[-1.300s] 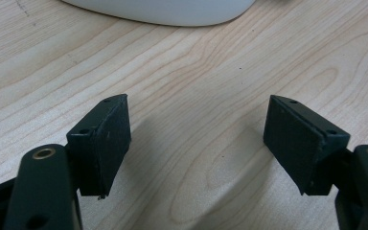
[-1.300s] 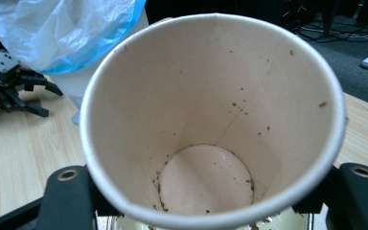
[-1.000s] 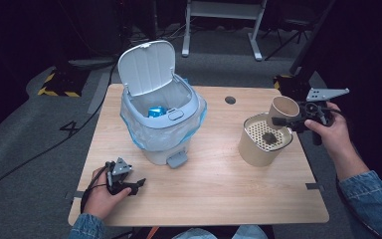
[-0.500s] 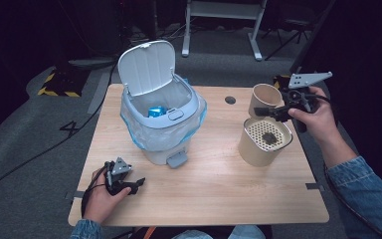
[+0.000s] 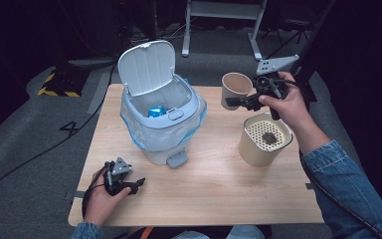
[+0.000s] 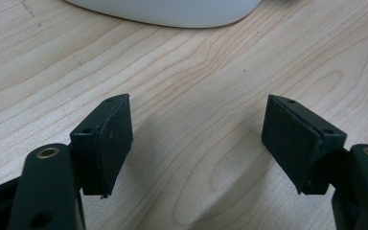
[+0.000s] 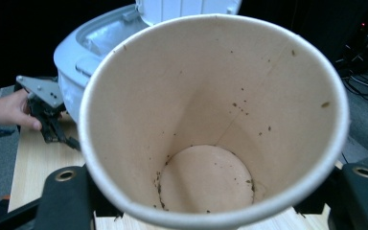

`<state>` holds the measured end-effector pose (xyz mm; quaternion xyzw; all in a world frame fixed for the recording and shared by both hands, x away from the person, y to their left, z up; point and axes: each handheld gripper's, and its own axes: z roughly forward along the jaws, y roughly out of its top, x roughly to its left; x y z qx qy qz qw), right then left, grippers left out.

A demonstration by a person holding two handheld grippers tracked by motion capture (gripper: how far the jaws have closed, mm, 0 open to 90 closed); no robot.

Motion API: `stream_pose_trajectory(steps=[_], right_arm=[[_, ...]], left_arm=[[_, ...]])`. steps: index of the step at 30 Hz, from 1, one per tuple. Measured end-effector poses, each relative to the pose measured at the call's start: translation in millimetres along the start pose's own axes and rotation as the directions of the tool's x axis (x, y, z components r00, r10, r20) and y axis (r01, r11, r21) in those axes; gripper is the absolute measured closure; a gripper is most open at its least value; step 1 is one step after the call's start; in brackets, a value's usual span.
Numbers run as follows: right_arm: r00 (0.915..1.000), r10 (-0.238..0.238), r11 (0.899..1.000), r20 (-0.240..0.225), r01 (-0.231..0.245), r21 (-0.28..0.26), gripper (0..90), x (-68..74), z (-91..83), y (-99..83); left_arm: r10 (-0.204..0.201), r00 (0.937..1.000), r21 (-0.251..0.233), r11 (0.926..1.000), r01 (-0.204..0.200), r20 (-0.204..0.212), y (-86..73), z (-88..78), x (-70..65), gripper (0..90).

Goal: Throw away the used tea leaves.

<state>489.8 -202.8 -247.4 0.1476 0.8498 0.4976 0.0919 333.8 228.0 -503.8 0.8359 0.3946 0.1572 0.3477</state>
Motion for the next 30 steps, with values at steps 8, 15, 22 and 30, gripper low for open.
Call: stream_pose_trajectory(steps=[8, 15, 22, 30], right_arm=[[0.9995, -0.028, 0.999, 0.012, 0.028, -0.024, 31.0, 8.9, 26.9, 28.9], [0.9992, -0.039, 0.998, -0.007, 0.039, -0.042, 30.7, 14.7, 46.0, 46.8], [0.9987, -0.03, 0.998, -0.042, 0.027, -0.054, 30.5, 21.0, 75.1, 62.8], [0.9973, -0.031, 0.999, -0.067, 0.028, -0.043, 30.1, 28.6, 102.0, 69.8]], left_arm=[[-0.016, 0.9999, 0.001, 0.9999, 0.016, 0.0, 1.9, 2.4, -0.4, 26.0], [-0.011, 0.9999, 0.002, 0.9999, 0.011, -0.001, 2.2, 2.4, -0.1, 25.9], [-0.011, 0.9999, 0.002, 0.9999, 0.011, 0.0, 4.1, 4.3, 0.5, 25.4], [-0.012, 0.9999, 0.002, 0.9999, 0.012, 0.001, 4.7, 4.9, 0.7, 25.4]])
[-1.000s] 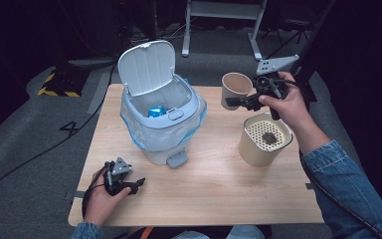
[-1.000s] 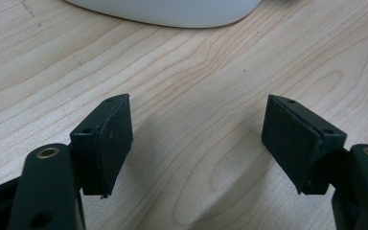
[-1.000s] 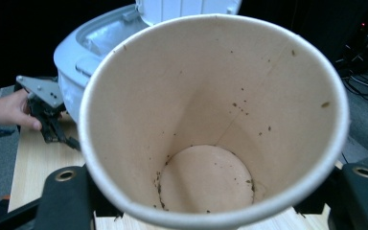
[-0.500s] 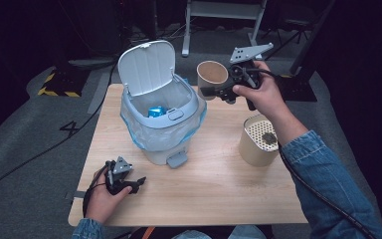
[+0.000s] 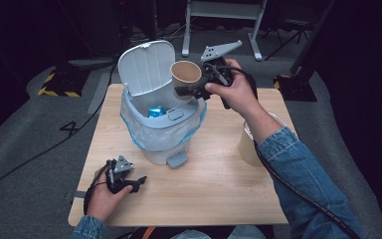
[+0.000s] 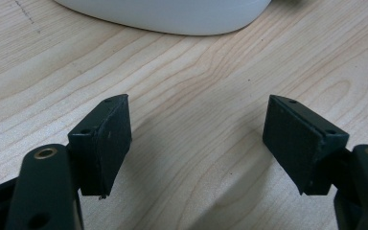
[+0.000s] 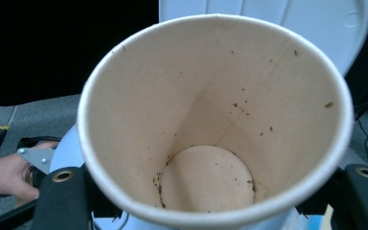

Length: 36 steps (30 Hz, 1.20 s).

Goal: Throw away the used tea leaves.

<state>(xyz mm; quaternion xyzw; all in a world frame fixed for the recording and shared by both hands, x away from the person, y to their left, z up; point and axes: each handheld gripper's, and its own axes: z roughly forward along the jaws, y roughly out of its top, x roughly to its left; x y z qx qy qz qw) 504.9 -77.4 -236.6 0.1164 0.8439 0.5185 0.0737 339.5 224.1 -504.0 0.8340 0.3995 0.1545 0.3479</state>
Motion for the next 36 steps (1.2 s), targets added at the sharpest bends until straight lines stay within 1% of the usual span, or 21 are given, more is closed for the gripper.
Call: stream_pose_trajectory(steps=[1, 3, 4, 5, 6, 8, 13, 15, 17, 18, 20, 21, 22, 23, 24, 26, 28, 31, 34, 36], right_arm=[[1.0, 0.0, 1.0, 0.0, 0.0, 0.0, 30.1, 0.0, 0.0, 0.0], [0.9999, 0.008, 1.0, -0.006, -0.008, 0.006, 30.0, 0.6, 8.2, 0.7], [0.9999, 0.008, 1.0, -0.006, -0.008, 0.006, 30.0, 0.6, 8.2, 0.7], [0.9998, 0.012, 1.0, -0.012, -0.012, 0.01, 30.0, 1.0, 14.1, 0.5], [0.9998, 0.012, 1.0, -0.012, -0.012, 0.01, 30.0, 1.0, 14.1, 0.5], [0.9997, 0.015, 1.0, -0.021, -0.015, 0.023, 30.0, 2.7, 23.0, 0.2], [0.9996, 0.012, 0.999, -0.025, -0.011, 0.043, 29.9, 5.4, 33.4, 0.0], [0.9996, 0.006, 0.998, -0.026, -0.005, 0.061, 29.8, 6.8, 40.3, -0.3], [0.9996, 0.007, 0.998, -0.027, -0.005, 0.066, 29.7, 7.1, 42.2, -0.4], [0.9996, 0.004, 0.997, -0.029, -0.001, 0.081, 29.4, 8.1, 46.1, -0.6], [0.9996, -0.003, 0.996, -0.028, 0.006, 0.088, 29.3, 8.5, 47.8, -0.6], [0.9992, -0.025, 0.994, -0.03, 0.029, 0.109, 23.6, 9.2, 51.2, -0.6], [0.9992, -0.025, 0.994, -0.03, 0.029, 0.109, 23.6, 9.2, 51.2, -0.6], [0.9983, -0.057, 0.99, -0.016, 0.058, 0.131, 18.4, 10.7, 53.9, -0.4], [0.9974, -0.07, 0.988, -0.017, 0.072, 0.139, 17.9, 10.8, 54.9, -0.5], [0.997, -0.075, 0.987, -0.019, 0.077, 0.142, 16.8, 11.0, 55.7, -0.5], [0.996, -0.089, 0.988, -0.005, 0.089, 0.13, 16.1, 11.7, 56.2, 0.3], [0.9959, -0.09, 0.989, -0.004, 0.09, 0.115, 16.2, 12.8, 55.1, 1.0], [0.9956, -0.094, 0.99, -0.003, 0.094, 0.109, 16.5, 14.4, 51.4, 1.2], [0.996, -0.089, 0.991, 0.004, 0.089, 0.1, 16.6, 15.2, 42.4, 1.0]], left_arm=[[0.0, 1.0, 0.0, 1.0, 0.0, -0.001, 0.0, 0.0, 0.0, 25.4], [0.0, 1.0, 0.0, 1.0, 0.0, 0.0, 0.0, 0.0, 0.0, 25.4], [0.0, 1.0, 0.0, 1.0, 0.0, 0.0, 0.0, 0.0, 0.0, 25.4], [0.0, 1.0, 0.0, 1.0, 0.0, -0.001, 0.0, 0.0, 0.0, 25.5], [0.0, 1.0, 0.0, 1.0, 0.0, -0.001, 0.0, 0.0, 0.0, 25.5], [0.0, 1.0, 0.0, 1.0, 0.0, 0.0, 0.0, 0.0, -0.1, 25.5], [0.0, 1.0, 0.0, 1.0, 0.0, 0.0, 0.0, 0.0, 0.0, 25.4], [0.001, 1.0, 0.0, 1.0, -0.001, -0.001, 0.0, 0.0, 0.0, 25.5], [0.001, 1.0, 0.0, 1.0, -0.001, -0.001, 0.0, 0.0, 0.1, 25.5], [0.004, 1.0, 0.001, 1.0, -0.004, -0.002, 0.1, -0.1, 0.3, 25.5], [0.004, 1.0, 0.001, 1.0, -0.004, -0.002, 0.1, -0.1, 0.3, 25.5], [0.004, 1.0, 0.001, 1.0, -0.004, -0.002, 0.1, -0.1, 0.3, 25.5], [0.004, 1.0, 0.001, 1.0, -0.004, -0.002, 0.1, -0.1, 0.3, 25.4], [0.004, 1.0, 0.001, 1.0, -0.004, -0.002, 0.1, -0.1, 0.3, 25.4], [0.004, 1.0, 0.001, 1.0, -0.004, -0.002, 0.1, -0.1, 0.3, 25.4], [0.004, 1.0, 0.001, 1.0, -0.004, -0.002, 0.1, -0.1, 0.3, 25.5], [0.004, 1.0, 0.001, 1.0, -0.004, -0.002, 0.1, -0.1, 0.3, 25.5], [0.004, 1.0, 0.001, 1.0, -0.004, -0.002, 0.1, -0.1, 0.3, 25.4], [0.0, 1.0, 0.0, 1.0, 0.0, 0.0, 0.0, 0.0, 0.1, 25.5], [0.003, 1.0, -0.001, 1.0, -0.003, -0.002, 0.1, -0.1, 0.3, 25.5]])
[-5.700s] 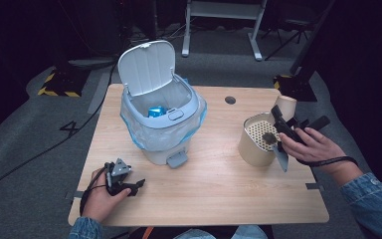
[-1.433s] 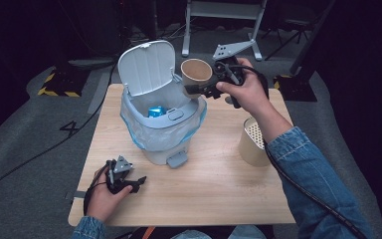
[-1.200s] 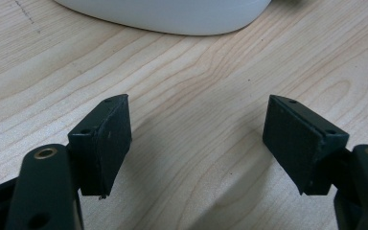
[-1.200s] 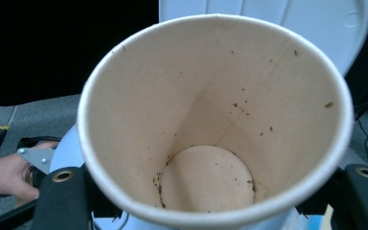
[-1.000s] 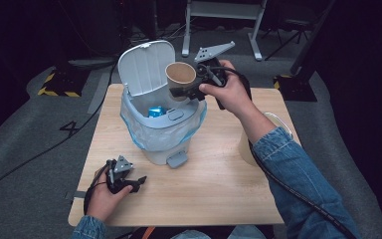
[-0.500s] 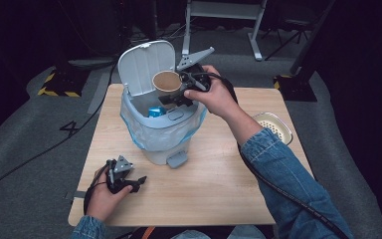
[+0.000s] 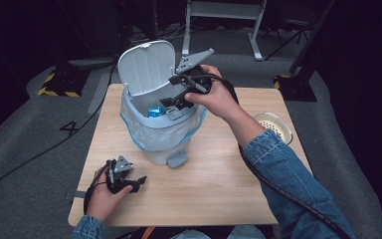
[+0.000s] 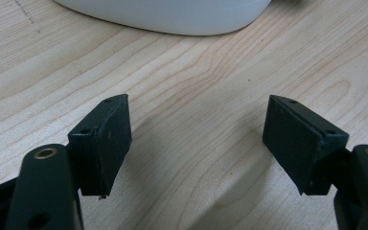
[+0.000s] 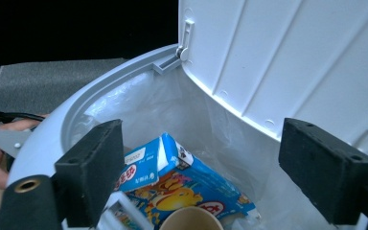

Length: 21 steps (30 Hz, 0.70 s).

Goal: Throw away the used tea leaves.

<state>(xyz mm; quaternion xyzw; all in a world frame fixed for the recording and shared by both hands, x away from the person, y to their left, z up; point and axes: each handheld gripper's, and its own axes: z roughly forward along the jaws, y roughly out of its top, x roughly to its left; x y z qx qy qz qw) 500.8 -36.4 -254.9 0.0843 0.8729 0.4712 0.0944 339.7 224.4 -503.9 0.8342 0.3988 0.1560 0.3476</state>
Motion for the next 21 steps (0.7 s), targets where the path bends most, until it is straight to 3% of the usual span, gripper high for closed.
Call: stream_pose_trajectory(steps=[5, 6, 8, 12, 16, 21], right_arm=[[0.9999, 0.015, 1.0, 0.0, -0.015, -0.016, 18.3, 1.7, -19.0, -2.9], [0.9998, 0.015, 0.999, 0.01, -0.015, -0.028, 19.5, 3.4, -31.8, -4.5], [0.9998, 0.017, 0.999, 0.011, -0.016, -0.032, 20.7, 4.3, -36.5, -5.2], [0.9997, 0.02, 0.999, 0.016, -0.019, -0.046, 22.4, 8.2, -67.8, -12.7], [0.9991, 0.027, 0.999, 0.031, -0.026, -0.037, 22.5, 10.2, -86.1, -21.1], [0.9953, 0.063, 0.998, 0.073, -0.061, -0.03, 26.0, 17.3, -121.1, -43.4]], left_arm=[[-0.004, 1.0, 0.001, 1.0, 0.004, 0.002, -0.1, 0.0, -0.2, 25.7], [-0.004, 1.0, -0.002, 1.0, 0.004, -0.004, -0.1, -0.2, 0.2, 26.6], [0.0, 0.9999, -0.003, 1.0, 0.0, -0.012, 0.0, -0.4, 0.4, 27.5], [-0.002, 0.9999, -0.001, 1.0, 0.002, -0.011, 0.3, -0.2, 0.4, 27.8], [-0.008, 0.9999, -0.003, 1.0, 0.008, -0.011, 0.8, 0.4, 0.7, 28.4], [-0.015, 0.9997, -0.001, 0.9999, 0.015, -0.018, 0.9, 0.4, 0.1, 28.3]])
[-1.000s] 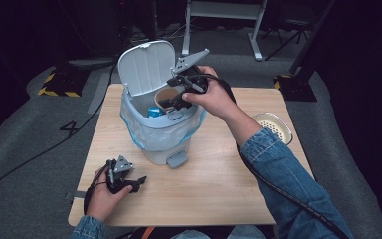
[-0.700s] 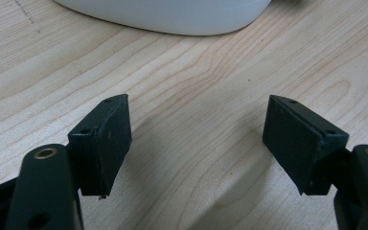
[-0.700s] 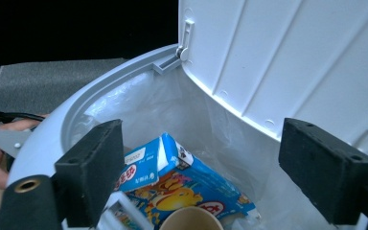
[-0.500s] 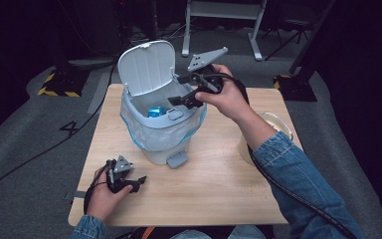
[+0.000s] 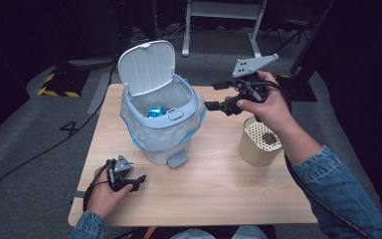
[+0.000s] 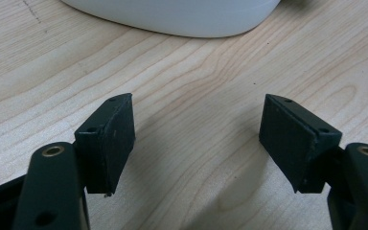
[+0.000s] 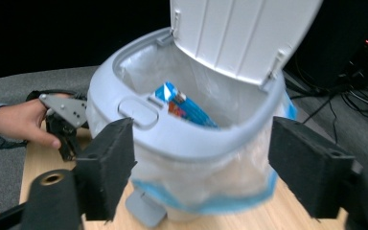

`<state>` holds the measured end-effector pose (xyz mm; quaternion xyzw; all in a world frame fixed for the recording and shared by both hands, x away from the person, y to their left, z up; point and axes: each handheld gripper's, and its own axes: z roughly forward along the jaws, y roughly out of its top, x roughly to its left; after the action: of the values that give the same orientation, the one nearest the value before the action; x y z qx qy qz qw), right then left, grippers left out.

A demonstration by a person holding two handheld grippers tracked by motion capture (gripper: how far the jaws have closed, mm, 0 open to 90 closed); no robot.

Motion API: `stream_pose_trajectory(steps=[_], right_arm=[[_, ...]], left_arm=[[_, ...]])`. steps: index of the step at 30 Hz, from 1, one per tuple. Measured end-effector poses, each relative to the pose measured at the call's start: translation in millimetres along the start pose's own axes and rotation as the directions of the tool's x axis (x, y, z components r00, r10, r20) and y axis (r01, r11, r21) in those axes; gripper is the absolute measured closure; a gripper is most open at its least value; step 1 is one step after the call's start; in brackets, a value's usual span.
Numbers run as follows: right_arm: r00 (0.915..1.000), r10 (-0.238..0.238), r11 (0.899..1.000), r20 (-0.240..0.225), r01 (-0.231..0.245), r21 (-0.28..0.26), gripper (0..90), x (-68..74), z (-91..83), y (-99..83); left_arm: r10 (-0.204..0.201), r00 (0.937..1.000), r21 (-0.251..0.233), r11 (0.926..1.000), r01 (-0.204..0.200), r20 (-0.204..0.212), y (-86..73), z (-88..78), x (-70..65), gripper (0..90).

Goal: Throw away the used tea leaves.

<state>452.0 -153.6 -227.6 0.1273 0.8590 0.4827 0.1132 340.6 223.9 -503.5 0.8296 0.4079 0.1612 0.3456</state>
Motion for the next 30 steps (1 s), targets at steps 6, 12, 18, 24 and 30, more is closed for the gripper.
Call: stream_pose_trajectory(steps=[6, 12, 18, 24, 30], right_arm=[[0.9994, 0.027, 1.0, 0.023, -0.027, 0.0, 26.2, 1.9, -25.2, -18.5], [0.9972, 0.059, 0.998, 0.047, -0.06, 0.025, 26.6, 3.3, -50.2, -46.5], [0.9942, 0.084, 0.995, 0.067, -0.087, 0.041, 26.8, 2.9, -71.7, -77.0], [0.9912, 0.099, 0.993, 0.088, -0.104, 0.056, 25.9, 7.8, -86.4, -114.5], [0.9874, 0.121, 0.989, 0.102, -0.128, 0.068, 25.8, 12.5, -93.5, -144.0]], left_arm=[[-0.013, 0.9999, 0.0, 0.9999, 0.013, -0.011, 0.0, 0.1, -0.7, 28.4], [-0.014, 0.9999, -0.002, 0.9999, 0.014, -0.006, -0.4, -0.2, -0.2, 28.3], [-0.01, 0.9999, -0.002, 0.9999, 0.01, -0.007, -0.7, -0.5, -0.5, 28.3], [-0.022, 0.9997, -0.007, 0.9997, 0.022, -0.008, -0.8, -0.8, 0.2, 29.5], [-0.025, 0.9996, -0.008, 0.9996, 0.025, -0.013, -0.8, -0.9, 0.4, 30.8]])
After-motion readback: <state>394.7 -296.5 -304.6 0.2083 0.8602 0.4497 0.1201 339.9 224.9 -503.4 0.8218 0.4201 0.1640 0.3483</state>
